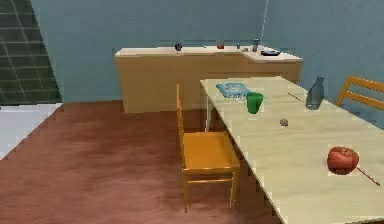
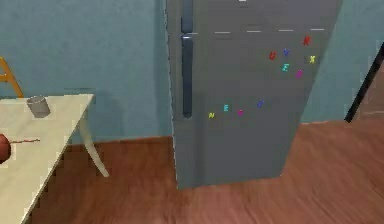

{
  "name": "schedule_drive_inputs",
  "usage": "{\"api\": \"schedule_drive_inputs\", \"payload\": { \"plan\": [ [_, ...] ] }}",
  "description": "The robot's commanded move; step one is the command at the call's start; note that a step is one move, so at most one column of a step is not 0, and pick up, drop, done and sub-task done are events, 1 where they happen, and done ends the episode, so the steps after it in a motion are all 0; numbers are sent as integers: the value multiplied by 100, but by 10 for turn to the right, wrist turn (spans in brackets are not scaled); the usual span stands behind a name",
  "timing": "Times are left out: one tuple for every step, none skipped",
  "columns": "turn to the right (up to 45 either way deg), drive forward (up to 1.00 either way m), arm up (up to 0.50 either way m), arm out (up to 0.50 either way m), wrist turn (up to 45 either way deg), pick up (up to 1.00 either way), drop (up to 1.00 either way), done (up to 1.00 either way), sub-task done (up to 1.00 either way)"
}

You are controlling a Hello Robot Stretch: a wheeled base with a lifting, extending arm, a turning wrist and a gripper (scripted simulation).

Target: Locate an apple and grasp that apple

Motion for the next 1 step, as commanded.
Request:
{"api": "schedule_drive_inputs", "payload": {
  "plan": [
    [450, 0, 0, 0, 0, 0, 0, 0, 0]
  ]
}}
